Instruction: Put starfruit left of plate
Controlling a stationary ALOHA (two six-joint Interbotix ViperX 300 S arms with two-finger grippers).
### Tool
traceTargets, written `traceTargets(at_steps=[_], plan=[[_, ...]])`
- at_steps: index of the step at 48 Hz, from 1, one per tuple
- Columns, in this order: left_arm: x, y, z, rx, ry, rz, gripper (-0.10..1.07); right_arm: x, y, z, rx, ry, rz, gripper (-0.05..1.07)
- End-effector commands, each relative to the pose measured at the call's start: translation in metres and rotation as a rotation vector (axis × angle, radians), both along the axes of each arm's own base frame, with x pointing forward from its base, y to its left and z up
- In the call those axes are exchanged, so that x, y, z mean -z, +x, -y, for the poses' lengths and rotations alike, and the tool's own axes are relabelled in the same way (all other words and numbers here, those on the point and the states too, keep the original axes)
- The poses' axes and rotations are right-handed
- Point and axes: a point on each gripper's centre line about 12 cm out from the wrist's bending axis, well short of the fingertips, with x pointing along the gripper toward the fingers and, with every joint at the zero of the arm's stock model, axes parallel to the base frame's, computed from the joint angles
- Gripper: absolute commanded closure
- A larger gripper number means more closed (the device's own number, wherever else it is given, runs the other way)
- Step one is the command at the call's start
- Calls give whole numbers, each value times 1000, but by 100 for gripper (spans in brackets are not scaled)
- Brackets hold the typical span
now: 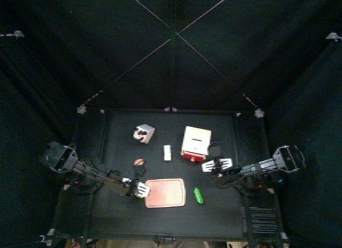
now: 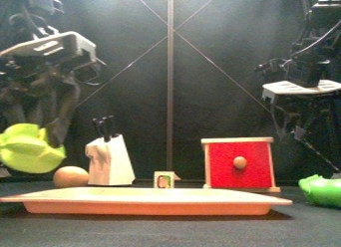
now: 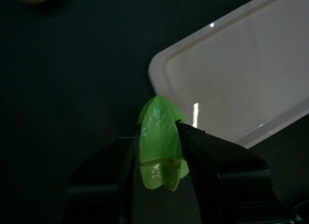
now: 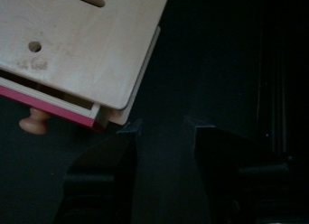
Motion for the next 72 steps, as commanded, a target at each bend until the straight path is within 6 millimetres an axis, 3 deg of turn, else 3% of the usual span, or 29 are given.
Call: traceTargets(at_steps=[1, 23, 35, 52, 72], plan=[[-7, -5, 3, -37, -17, 26, 31, -8, 1, 0, -1, 3, 33, 23], [9, -26, 1, -129, -1, 8, 30, -8, 1, 0, -1, 4, 32, 24], [10, -26, 1, -131, 1, 6, 27, -8, 1, 0, -1, 3, 30, 24], [8, -26, 1, -129, 1, 10, 11, -8, 1, 0, -1, 3, 30, 24], [6, -25, 0, -124, 9, 18, 10, -8, 1, 0, -1, 4, 32, 24]])
